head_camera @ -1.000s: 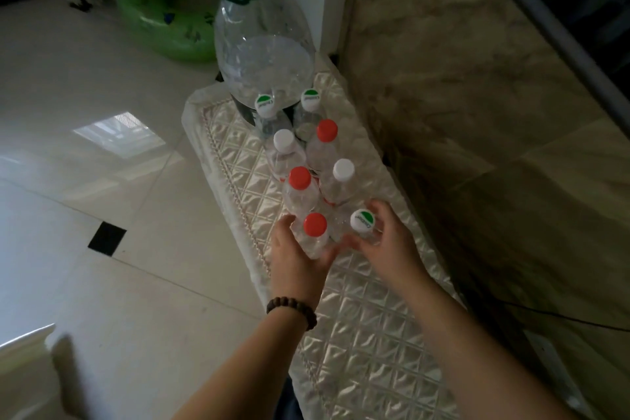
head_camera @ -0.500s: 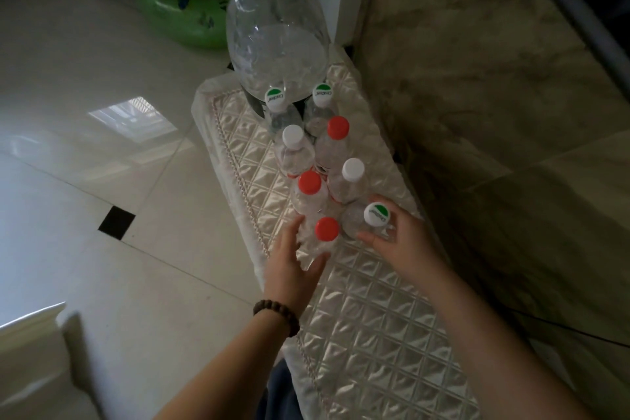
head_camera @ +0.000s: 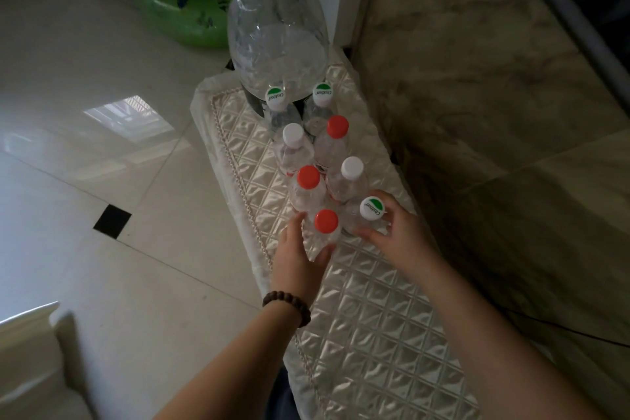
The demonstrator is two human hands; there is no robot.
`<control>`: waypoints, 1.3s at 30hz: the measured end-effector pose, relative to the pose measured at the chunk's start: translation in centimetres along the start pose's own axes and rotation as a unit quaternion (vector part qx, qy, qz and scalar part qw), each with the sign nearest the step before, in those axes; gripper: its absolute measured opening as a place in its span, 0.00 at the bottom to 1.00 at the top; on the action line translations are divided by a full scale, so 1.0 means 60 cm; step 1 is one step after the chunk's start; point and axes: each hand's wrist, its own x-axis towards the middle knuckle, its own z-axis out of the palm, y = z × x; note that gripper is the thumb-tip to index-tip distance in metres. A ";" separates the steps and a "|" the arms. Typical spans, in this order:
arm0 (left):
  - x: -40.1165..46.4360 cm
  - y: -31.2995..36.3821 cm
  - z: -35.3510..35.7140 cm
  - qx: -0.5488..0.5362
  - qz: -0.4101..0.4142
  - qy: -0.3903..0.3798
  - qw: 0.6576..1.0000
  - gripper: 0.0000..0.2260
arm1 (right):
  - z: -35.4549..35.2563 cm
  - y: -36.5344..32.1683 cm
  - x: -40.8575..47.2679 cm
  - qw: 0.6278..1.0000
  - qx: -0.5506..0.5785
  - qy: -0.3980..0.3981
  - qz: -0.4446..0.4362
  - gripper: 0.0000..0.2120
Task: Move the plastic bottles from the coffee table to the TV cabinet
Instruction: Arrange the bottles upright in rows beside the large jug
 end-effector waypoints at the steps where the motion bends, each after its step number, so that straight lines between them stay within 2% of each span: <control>1: -0.001 -0.001 -0.001 0.004 0.001 0.001 1.000 0.32 | 0.000 0.001 0.000 1.000 0.007 0.001 -0.002 0.33; 6: -0.003 0.006 -0.003 0.022 0.009 0.004 1.000 0.33 | 0.003 0.002 0.000 1.000 0.012 0.002 -0.011 0.31; 9: -0.006 0.009 -0.006 0.020 0.005 -0.006 1.000 0.37 | 0.003 0.004 0.000 1.000 0.012 -0.005 -0.013 0.32; 12: -0.010 0.005 -0.014 0.002 0.003 -0.016 1.000 0.44 | -0.005 0.007 -0.001 1.000 0.021 -0.016 -0.017 0.35; 15: -0.018 0.000 -0.031 -0.018 0.013 -0.040 0.999 0.47 | -0.022 -0.001 -0.010 0.998 0.024 -0.053 -0.014 0.43; 17: -0.022 -0.001 -0.045 -0.031 0.028 -0.054 0.998 0.45 | -0.037 -0.012 -0.014 0.998 0.024 -0.058 -0.018 0.48; 18: -0.024 0.000 -0.052 -0.037 0.031 -0.055 0.997 0.44 | -0.045 -0.023 -0.016 0.998 0.037 -0.052 -0.025 0.47; 20: -0.019 0.005 -0.063 -0.055 0.034 -0.032 0.997 0.39 | -0.056 -0.045 -0.011 0.995 0.082 -0.037 -0.038 0.37; 22: -0.004 0.017 -0.067 -0.074 0.029 0.004 0.997 0.32 | -0.059 -0.065 0.008 0.992 0.123 -0.034 -0.011 0.30; 25: 0.029 0.038 -0.056 -0.132 -0.032 -0.008 0.991 0.26 | -0.044 -0.068 0.051 0.978 0.181 -0.065 0.074 0.36; 27: 0.044 0.047 -0.043 -0.197 -0.084 -0.030 0.976 0.26 | -0.028 -0.056 0.076 0.960 0.233 -0.100 0.116 0.33; 29: 0.053 0.044 -0.032 -0.237 -0.108 -0.035 0.965 0.28 | -0.015 -0.048 0.091 0.946 0.269 -0.137 0.118 0.31; 35: 0.046 0.045 -0.022 -0.231 -0.072 -0.016 0.970 0.27 | -0.001 -0.039 0.098 0.941 0.276 -0.150 0.129 0.39; 39: 0.042 0.043 -0.018 -0.208 -0.061 -0.025 0.976 0.23 | 0.002 -0.034 0.093 0.943 0.268 -0.137 0.144 0.32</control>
